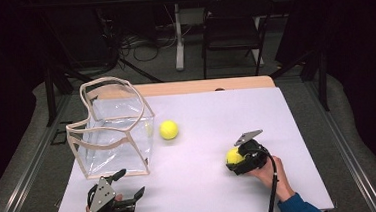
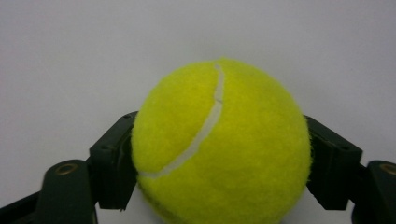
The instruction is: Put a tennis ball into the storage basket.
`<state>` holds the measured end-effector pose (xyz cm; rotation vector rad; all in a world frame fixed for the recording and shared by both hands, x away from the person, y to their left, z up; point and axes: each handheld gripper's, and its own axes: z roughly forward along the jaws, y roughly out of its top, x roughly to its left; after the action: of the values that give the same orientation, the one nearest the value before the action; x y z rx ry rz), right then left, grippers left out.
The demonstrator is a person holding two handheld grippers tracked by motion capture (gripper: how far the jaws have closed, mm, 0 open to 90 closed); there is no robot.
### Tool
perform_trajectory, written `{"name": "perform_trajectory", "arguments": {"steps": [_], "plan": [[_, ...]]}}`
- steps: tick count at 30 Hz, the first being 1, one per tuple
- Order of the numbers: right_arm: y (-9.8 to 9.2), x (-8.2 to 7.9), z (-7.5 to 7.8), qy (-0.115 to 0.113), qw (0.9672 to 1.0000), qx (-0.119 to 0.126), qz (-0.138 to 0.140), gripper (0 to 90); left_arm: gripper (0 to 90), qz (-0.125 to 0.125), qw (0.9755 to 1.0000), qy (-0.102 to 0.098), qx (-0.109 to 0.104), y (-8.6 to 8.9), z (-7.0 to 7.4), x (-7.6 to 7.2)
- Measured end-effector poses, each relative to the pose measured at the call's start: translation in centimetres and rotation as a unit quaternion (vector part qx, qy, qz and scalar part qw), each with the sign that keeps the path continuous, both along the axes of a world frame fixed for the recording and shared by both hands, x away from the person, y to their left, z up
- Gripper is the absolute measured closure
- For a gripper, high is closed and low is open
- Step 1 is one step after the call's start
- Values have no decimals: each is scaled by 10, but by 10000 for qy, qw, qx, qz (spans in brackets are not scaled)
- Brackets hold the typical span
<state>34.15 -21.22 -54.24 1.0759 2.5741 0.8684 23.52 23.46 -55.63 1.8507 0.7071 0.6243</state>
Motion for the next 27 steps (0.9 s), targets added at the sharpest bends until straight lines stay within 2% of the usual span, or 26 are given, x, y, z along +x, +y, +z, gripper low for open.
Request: {"name": "perform_trajectory", "arguments": {"steps": [7,9,27], "plan": [[2,-2,3,-43,10000,-25,7,259,159,11,10000,9,-7,0,0,0],[2,-2,3,-75,10000,30,20,259,159,3,10000,9,2,0,0,0],[16,1,12,-150,9996,-147,200,262,159,11,10000,19,-12,0,0,0]]}}
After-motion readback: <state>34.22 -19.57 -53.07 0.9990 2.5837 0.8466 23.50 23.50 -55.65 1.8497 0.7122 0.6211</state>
